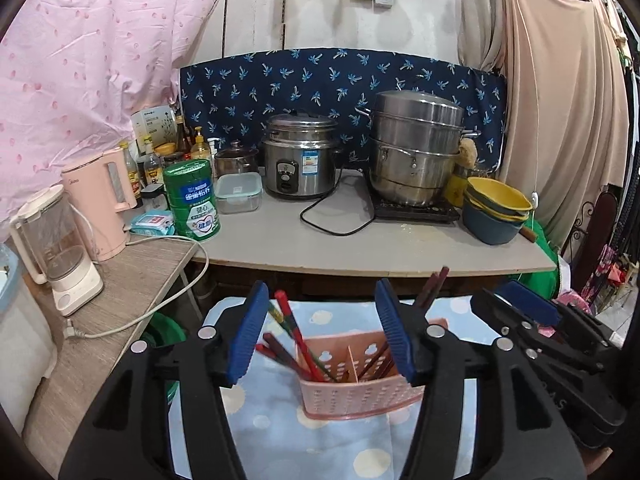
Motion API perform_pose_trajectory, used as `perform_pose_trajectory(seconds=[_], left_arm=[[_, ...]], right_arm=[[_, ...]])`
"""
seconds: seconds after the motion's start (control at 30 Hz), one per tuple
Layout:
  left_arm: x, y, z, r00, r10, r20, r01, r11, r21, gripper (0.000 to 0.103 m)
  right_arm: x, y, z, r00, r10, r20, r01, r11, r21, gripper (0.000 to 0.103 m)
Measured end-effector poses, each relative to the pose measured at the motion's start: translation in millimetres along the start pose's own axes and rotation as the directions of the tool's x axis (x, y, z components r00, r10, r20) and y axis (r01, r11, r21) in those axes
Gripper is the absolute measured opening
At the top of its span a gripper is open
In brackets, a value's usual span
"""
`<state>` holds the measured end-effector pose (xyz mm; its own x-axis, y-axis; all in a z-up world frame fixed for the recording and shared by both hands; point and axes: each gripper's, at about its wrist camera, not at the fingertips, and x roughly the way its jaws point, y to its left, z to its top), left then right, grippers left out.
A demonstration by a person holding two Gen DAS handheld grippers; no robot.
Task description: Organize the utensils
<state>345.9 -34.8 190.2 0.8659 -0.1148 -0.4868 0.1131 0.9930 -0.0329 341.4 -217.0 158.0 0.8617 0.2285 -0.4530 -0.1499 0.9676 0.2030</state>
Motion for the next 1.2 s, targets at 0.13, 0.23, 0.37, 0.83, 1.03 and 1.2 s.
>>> perform_pose_trajectory(seconds=[0.13,0.23,0.37,0.83,1.03,1.2], left_arm=[[-15,-5,-14,1.000,0.025,-0.006,-0.024,1.000,0.019,0.060],[-27,-6,-25,0.999,0.029,-0.021,-0.028,1.000,0.012,0.064],[-44,-11,-41,0.999,0.041,-0.028,-0.041,0.999,0.010,0.072],[-91,-12,-102,0.997,0.034,-0.066,-0.035,0.999,-0.007,0.086],[-101,-10,-124,0.995,0.054,-0.081,-0.055,0.998,-0.010,0.089],[-107,-13,-139,0.993,0.075,-0.088,-0.075,0.997,0.006,0.090]], right_arm=[[-21,3,-13,1.000,-0.007,-0.021,0.007,1.000,-0.008,0.053],[-36,5,-24,0.999,-0.015,-0.045,0.015,1.000,-0.013,0.055],[-54,11,-41,0.997,-0.031,-0.066,0.029,0.999,-0.034,0.056],[-102,7,-102,0.988,-0.079,-0.133,0.081,0.997,0.010,0.058],[-119,15,-121,0.984,-0.121,-0.132,0.121,0.993,-0.011,0.058],[-126,18,-134,0.980,-0.121,-0.157,0.121,0.993,-0.005,0.058]])
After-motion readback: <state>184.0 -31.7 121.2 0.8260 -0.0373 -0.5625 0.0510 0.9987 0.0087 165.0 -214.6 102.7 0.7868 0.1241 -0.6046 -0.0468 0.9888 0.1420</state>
